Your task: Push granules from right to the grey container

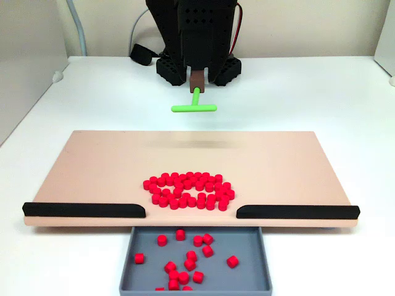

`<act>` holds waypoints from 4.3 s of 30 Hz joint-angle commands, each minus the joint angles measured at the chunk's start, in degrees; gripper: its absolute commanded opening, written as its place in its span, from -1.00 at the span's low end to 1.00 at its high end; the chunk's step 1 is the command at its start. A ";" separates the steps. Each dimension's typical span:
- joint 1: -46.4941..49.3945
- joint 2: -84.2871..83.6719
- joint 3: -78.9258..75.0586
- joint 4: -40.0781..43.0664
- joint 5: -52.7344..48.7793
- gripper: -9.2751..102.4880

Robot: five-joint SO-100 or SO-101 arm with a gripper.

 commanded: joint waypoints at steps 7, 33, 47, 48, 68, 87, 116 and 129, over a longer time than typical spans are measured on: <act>-0.26 0.88 -0.35 0.18 0.35 -0.84; -0.09 0.88 -0.35 0.18 0.26 -0.84; 2.11 0.62 -1.05 0.09 -4.48 -0.84; 2.55 0.44 -1.14 0.09 -5.98 -0.84; 24.87 -3.69 -5.19 0.18 -67.76 -0.84; 28.30 -25.31 -28.56 0.79 -114.43 -0.84; 22.85 -42.71 -44.47 0.09 -121.03 -0.84; 21.88 -45.35 -47.02 0.09 -120.76 -0.84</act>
